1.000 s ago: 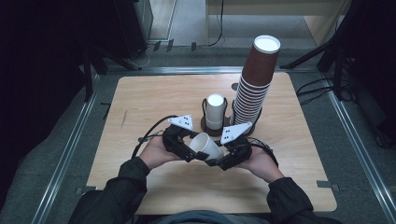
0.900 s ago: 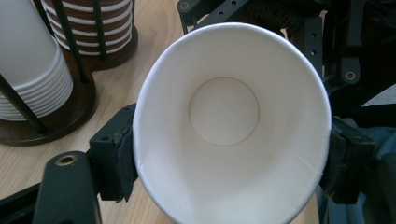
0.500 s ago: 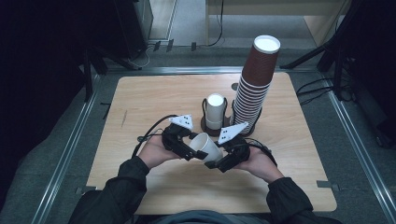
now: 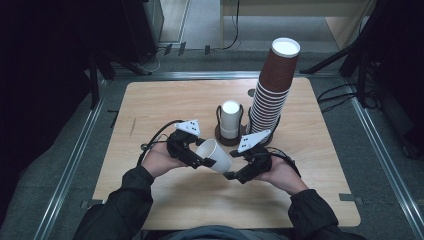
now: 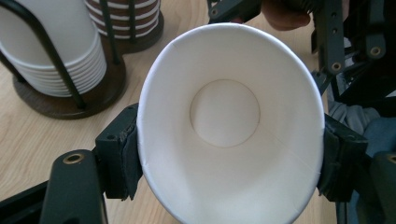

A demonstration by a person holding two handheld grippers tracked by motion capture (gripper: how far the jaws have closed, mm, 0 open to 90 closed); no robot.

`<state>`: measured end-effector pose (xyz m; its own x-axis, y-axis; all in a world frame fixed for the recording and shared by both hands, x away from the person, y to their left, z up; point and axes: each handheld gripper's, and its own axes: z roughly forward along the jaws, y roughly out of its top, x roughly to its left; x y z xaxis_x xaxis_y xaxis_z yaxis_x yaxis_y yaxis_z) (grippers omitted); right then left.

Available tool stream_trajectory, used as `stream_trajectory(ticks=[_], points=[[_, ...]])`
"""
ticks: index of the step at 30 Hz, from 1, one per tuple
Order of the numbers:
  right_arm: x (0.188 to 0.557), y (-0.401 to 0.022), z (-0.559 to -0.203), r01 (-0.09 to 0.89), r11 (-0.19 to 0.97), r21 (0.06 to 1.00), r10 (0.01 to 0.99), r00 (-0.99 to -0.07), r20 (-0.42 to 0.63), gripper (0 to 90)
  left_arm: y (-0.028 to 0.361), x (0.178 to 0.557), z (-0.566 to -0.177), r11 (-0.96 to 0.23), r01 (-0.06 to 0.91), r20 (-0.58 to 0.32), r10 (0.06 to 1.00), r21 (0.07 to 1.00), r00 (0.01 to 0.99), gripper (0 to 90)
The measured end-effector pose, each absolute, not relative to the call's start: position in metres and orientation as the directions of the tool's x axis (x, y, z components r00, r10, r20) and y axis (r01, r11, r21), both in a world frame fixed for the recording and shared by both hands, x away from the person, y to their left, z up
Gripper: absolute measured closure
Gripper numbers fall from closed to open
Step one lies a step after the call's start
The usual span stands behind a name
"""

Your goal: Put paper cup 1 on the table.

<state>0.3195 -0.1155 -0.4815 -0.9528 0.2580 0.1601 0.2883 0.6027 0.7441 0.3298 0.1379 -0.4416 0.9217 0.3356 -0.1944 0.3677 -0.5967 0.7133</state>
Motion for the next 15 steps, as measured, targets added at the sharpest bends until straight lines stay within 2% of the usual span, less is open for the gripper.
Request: stream_trajectory(ticks=[5, 15], points=[[0.32, -0.119, -0.48, 0.351, 0.567, 0.745, 0.31, -0.929, 0.202, 18.9, 0.145, 0.332, -0.44, -0.607, 0.378, -0.182, 0.36, 0.699, 0.915, 24.3], [0.322, -0.126, -0.481, 0.374, 0.571, 0.731, 0.357, -0.915, 0.189, 19.0, 0.16, 0.337, -0.438, -0.618, 0.391, -0.162, 0.393, 0.682, 0.905, 24.3]])
